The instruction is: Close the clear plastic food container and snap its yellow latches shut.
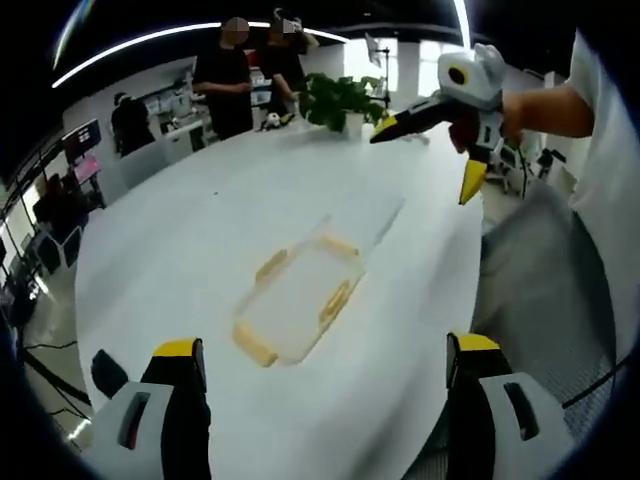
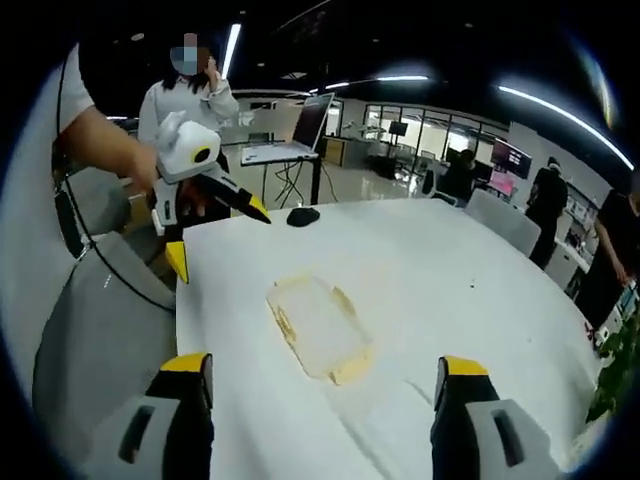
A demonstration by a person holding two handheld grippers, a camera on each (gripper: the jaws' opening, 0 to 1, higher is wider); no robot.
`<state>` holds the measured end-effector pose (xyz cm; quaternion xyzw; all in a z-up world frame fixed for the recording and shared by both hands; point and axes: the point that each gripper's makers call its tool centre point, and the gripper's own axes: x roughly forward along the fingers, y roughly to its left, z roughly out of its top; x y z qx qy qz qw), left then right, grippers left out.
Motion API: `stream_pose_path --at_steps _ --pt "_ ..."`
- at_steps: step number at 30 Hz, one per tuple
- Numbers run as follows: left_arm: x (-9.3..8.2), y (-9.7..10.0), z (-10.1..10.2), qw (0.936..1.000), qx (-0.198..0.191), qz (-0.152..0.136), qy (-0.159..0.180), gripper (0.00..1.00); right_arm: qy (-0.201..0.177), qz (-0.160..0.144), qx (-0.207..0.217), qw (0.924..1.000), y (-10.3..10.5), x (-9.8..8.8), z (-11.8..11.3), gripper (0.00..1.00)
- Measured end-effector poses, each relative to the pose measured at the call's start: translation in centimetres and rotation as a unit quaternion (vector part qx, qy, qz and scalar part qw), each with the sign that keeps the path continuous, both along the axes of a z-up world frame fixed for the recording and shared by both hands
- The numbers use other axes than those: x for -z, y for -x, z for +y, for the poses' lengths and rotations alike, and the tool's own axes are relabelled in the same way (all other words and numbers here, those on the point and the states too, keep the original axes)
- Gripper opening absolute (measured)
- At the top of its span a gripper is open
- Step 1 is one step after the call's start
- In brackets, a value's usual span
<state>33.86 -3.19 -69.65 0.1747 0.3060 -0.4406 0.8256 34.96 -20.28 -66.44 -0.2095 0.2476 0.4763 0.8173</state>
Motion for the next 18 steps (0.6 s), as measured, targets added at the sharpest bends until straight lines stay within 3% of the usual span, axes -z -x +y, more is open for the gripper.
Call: stream_pose_path --at_steps 10,18 --pt "0.3 -1.3 0.0 0.9995 0.03 -0.003 -0.007 0.96 0.004 0.007 -0.015 0.9999 -1.4 0.6 0.8 0.88" --pt "0.6 -2.5 0.0 0.9982 0.057 -0.002 -0.017 0.88 0.016 0.016 -0.044 0.9988 -2.1 1.5 1.7 0.86"
